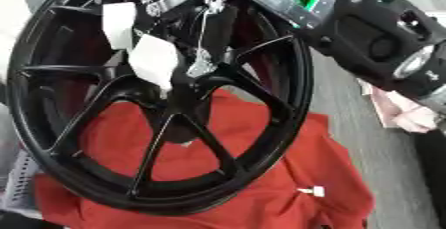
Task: Pull the pin out of the wheel hub.
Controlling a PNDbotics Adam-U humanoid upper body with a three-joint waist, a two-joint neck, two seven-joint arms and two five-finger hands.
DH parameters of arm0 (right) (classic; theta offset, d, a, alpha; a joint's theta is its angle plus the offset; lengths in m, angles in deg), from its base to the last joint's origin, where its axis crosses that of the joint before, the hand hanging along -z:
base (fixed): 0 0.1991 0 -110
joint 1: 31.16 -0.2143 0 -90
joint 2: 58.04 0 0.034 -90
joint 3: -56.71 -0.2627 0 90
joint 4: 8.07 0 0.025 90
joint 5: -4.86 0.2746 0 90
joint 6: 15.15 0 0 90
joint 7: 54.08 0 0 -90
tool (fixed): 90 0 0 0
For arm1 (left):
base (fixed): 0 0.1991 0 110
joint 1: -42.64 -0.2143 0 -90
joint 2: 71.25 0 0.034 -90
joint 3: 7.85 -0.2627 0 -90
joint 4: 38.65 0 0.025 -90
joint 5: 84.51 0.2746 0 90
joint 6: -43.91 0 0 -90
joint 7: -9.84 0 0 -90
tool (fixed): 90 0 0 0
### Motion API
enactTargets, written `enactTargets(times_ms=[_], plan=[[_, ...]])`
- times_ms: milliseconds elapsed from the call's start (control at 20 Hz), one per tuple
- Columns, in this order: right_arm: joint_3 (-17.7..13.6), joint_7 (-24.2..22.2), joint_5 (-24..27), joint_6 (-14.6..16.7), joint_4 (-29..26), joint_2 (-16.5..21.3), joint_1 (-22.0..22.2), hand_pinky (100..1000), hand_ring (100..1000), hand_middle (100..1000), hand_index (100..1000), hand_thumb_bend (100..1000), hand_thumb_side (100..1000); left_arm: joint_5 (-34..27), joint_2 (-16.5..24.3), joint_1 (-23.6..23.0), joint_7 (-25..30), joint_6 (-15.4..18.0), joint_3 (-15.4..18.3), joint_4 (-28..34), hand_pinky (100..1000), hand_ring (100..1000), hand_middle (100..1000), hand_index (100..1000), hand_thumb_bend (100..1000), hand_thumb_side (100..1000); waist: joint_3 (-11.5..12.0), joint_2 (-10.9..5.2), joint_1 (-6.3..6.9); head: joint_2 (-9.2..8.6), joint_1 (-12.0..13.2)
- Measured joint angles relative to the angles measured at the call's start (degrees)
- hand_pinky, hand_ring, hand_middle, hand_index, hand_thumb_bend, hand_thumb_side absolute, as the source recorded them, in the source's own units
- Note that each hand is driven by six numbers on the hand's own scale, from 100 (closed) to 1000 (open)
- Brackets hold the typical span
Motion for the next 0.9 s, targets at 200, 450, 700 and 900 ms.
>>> enactTargets(times_ms=[200,450,700,900], plan=[[-0.4,0.0,1.6,-1.0,-0.1,0.0,-0.1,776,673,451,519,100,103,0.0,0.0,0.0,0.0,0.0,0.2,-0.1,781,797,740,812,145,934,-0.1,-0.02,0.01,0.00,0.2],[-1.2,0.0,3.3,-2.2,-0.3,0.1,-0.5,778,673,442,509,100,100,0.0,0.0,-0.1,0.0,0.0,0.3,-0.1,782,797,740,812,145,933,-0.4,-0.11,0.06,0.00,0.3],[-2.3,0.0,4.7,-3.1,-0.9,0.6,-1.0,778,670,439,506,100,100,0.0,0.0,-0.4,-0.1,0.0,0.3,-0.1,782,797,740,812,145,932,-0.7,-0.42,0.27,0.00,0.3],[-3.3,0.0,6.1,-3.9,-1.5,1.2,-1.6,778,665,434,501,100,100,0.0,0.0,-0.5,-0.1,0.1,0.4,-0.1,782,797,740,812,145,931,-0.9,-0.52,0.35,0.00,0.3]])
